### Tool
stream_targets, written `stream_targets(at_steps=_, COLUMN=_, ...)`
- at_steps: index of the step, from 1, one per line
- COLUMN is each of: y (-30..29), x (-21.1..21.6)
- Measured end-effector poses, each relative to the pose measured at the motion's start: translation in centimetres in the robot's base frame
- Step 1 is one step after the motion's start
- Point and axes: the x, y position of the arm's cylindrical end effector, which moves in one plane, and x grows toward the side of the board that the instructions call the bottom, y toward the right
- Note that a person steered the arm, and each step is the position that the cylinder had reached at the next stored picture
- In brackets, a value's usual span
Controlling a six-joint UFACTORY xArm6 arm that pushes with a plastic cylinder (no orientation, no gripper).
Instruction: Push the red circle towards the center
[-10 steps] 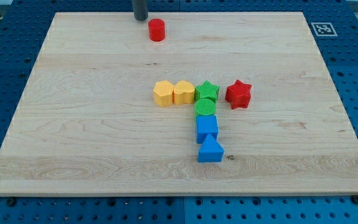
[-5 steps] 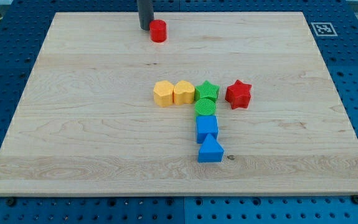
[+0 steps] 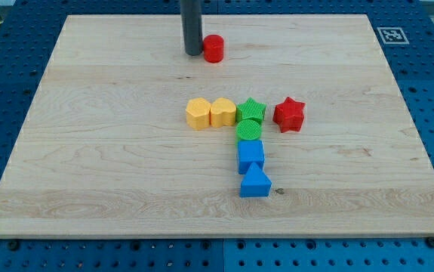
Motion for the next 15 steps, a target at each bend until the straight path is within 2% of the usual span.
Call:
stream_targets(at_steps=4, y=9.2, x=0.5)
stream_targets(at_steps=7, y=11.6, x=-3.0)
stream_targets(at_steps=10, y=11.6, x=-3.0)
stream_targets(at_steps=12, y=11.6, x=-2.0)
stream_targets(at_steps=15, y=11.9, x=2.2)
